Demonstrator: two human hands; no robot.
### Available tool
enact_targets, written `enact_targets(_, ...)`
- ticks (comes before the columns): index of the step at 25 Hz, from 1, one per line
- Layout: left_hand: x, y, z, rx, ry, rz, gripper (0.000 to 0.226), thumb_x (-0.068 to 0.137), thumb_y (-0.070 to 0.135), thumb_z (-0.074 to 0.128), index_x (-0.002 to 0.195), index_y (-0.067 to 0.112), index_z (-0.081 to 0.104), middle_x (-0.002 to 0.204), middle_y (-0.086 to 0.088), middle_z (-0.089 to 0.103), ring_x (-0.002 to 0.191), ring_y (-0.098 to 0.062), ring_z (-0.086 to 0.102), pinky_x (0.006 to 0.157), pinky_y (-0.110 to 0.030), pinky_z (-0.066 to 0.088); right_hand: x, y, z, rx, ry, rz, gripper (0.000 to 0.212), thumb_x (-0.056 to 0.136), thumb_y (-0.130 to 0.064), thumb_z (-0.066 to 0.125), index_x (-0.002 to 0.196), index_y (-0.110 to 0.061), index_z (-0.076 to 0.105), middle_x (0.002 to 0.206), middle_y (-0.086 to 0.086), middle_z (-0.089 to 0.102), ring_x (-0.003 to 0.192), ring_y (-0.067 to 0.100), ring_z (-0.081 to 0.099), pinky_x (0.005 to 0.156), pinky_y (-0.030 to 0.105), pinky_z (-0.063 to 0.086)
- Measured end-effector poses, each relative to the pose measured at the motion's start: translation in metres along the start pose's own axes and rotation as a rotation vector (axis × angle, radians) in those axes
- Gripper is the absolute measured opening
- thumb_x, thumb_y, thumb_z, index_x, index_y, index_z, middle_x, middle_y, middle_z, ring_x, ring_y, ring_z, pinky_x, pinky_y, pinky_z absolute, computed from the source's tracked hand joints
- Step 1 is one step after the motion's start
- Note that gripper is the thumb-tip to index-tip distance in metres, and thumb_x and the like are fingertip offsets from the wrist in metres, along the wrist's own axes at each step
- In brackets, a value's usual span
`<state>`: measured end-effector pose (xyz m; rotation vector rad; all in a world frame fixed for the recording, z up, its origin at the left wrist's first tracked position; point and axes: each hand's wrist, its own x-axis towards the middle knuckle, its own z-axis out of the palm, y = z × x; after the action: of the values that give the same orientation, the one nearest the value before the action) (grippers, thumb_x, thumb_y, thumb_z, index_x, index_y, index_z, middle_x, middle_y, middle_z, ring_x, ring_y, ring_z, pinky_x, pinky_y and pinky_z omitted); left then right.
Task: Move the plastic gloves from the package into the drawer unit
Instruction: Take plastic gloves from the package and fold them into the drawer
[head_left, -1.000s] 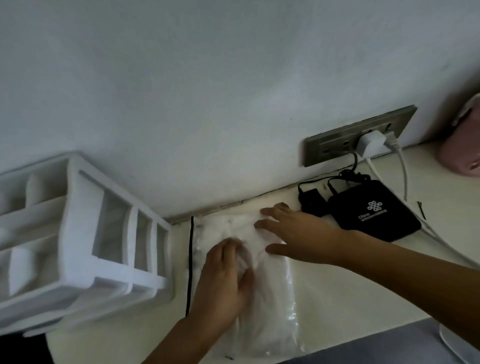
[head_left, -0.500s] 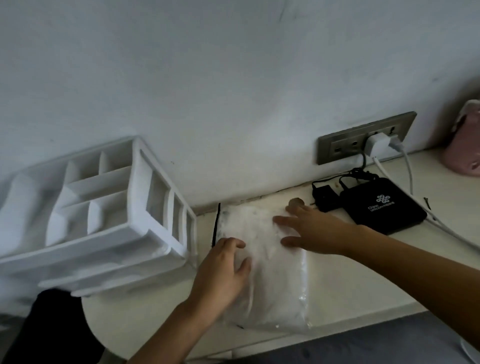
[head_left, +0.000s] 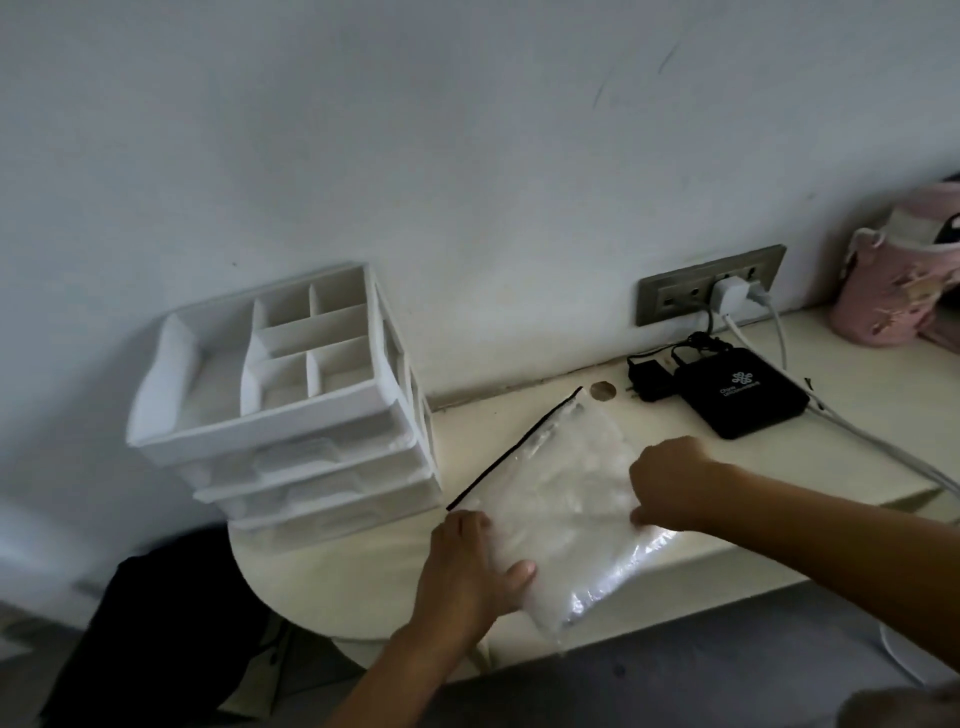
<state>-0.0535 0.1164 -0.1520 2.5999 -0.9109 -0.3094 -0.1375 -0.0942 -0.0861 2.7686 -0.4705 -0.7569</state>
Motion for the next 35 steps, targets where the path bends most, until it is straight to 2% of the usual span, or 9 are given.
enact_targets(4, -0.003, -0.007, 0.004, -0.040, 0.055, 0.098, 0.075, 0.065, 0.063, 0.052, 0.124, 0.015, 0.044, 0.125, 0.000, 0.046, 0.117, -0.017, 0.043, 0.096, -0.022, 0.035, 0.021, -0.019, -0.003, 0.224, 0.310, -0.327, 0.065, 0.084, -0.053, 0.059, 0.138, -0.022, 0.041, 0.144, -0.005, 0.040, 0.133, 0.015, 0.037, 0.101, 0.027, 0.034)
enact_targets(7, -0.002, -0.007, 0.004, -0.048, 0.061, 0.186, 0.059, 0.076, 0.042, 0.066, 0.125, 0.017, 0.045, 0.126, 0.002, 0.042, 0.118, -0.014, 0.041, 0.099, -0.023, 0.038, 0.040, -0.026, 0.014, 0.387, 0.225, -0.484, 0.071, 0.085, -0.053, 0.058, 0.147, -0.036, 0.026, 0.154, -0.017, 0.022, 0.142, 0.006, 0.020, 0.113, 0.024, 0.020)
enact_targets(13, -0.012, 0.012, 0.034, 0.046, 0.146, 0.512, 0.017, 0.065, 0.030, 0.069, 0.082, 0.029, 0.071, 0.086, 0.017, 0.065, 0.081, 0.002, 0.059, 0.067, -0.007, 0.044, 0.067, -0.029, 0.023, 0.293, 0.505, -0.445, 0.037, 0.092, -0.050, 0.049, 0.125, -0.035, 0.058, 0.109, -0.002, 0.069, 0.097, 0.024, 0.063, 0.082, 0.028, 0.047)
enact_targets(16, -0.012, 0.005, 0.043, 0.050, 0.053, 0.507, 0.026, 0.065, 0.027, 0.075, 0.091, 0.025, 0.074, 0.097, 0.013, 0.067, 0.085, -0.001, 0.065, 0.068, -0.009, 0.048, 0.073, -0.033, 0.025, 0.206, 0.708, -0.542, 0.017, 0.088, -0.040, 0.055, 0.090, -0.032, 0.070, 0.068, -0.006, 0.067, 0.057, 0.019, 0.062, 0.050, 0.021, 0.038)
enact_targets(19, -0.014, 0.006, 0.039, -0.038, 0.035, 0.464, 0.029, 0.077, 0.022, 0.052, 0.097, 0.023, 0.072, 0.103, 0.009, 0.065, 0.096, -0.003, 0.059, 0.074, -0.011, 0.050, 0.070, -0.032, 0.024, 0.312, 0.808, -0.575, 0.012, 0.079, -0.034, 0.062, 0.077, -0.032, 0.074, 0.060, -0.015, 0.066, 0.047, 0.009, 0.059, 0.048, 0.016, 0.032)
enact_targets(23, -0.012, 0.012, 0.026, 0.136, -0.050, 0.403, 0.036, 0.097, 0.015, 0.037, 0.131, 0.017, 0.049, 0.153, -0.007, 0.027, 0.143, -0.021, 0.019, 0.115, -0.031, 0.021, 0.070, -0.033, 0.024, 0.578, 0.632, -0.411, 0.018, 0.089, -0.033, 0.062, 0.098, -0.026, 0.076, 0.093, -0.011, 0.074, 0.081, 0.010, 0.066, 0.068, 0.010, 0.038)
enact_targets(26, -0.014, 0.012, 0.014, 0.193, -0.191, 0.348, 0.038, 0.102, 0.021, 0.033, 0.139, 0.023, 0.037, 0.160, -0.005, 0.006, 0.148, -0.021, 0.000, 0.118, -0.040, 0.001, 0.076, -0.032, 0.015, 0.738, 0.536, -0.310, 0.016, 0.089, -0.029, 0.062, 0.090, -0.022, 0.076, 0.088, -0.010, 0.073, 0.075, 0.001, 0.060, 0.064, 0.002, 0.034)
enact_targets(30, -0.016, 0.001, 0.002, 0.248, -0.261, 0.413, 0.033, 0.102, 0.023, 0.033, 0.132, 0.022, 0.045, 0.156, -0.007, 0.022, 0.146, -0.020, 0.012, 0.118, -0.042, -0.002, 0.069, -0.022, -0.005, 0.904, 0.231, -0.294, 0.018, 0.089, -0.023, 0.061, 0.077, -0.021, 0.074, 0.070, -0.016, 0.070, 0.062, -0.010, 0.058, 0.060, 0.005, 0.039)
enact_targets(35, -0.013, 0.019, -0.005, 0.097, -0.195, 0.158, 0.052, 0.098, 0.052, 0.035, 0.129, 0.012, 0.046, 0.130, -0.010, 0.051, 0.117, -0.024, 0.050, 0.105, -0.038, 0.037, 0.050, -0.029, -0.009, 0.907, 0.009, -0.322, 0.019, 0.091, -0.018, 0.056, 0.083, -0.010, 0.071, 0.072, 0.000, 0.072, 0.055, 0.006, 0.062, 0.057, 0.013, 0.047)
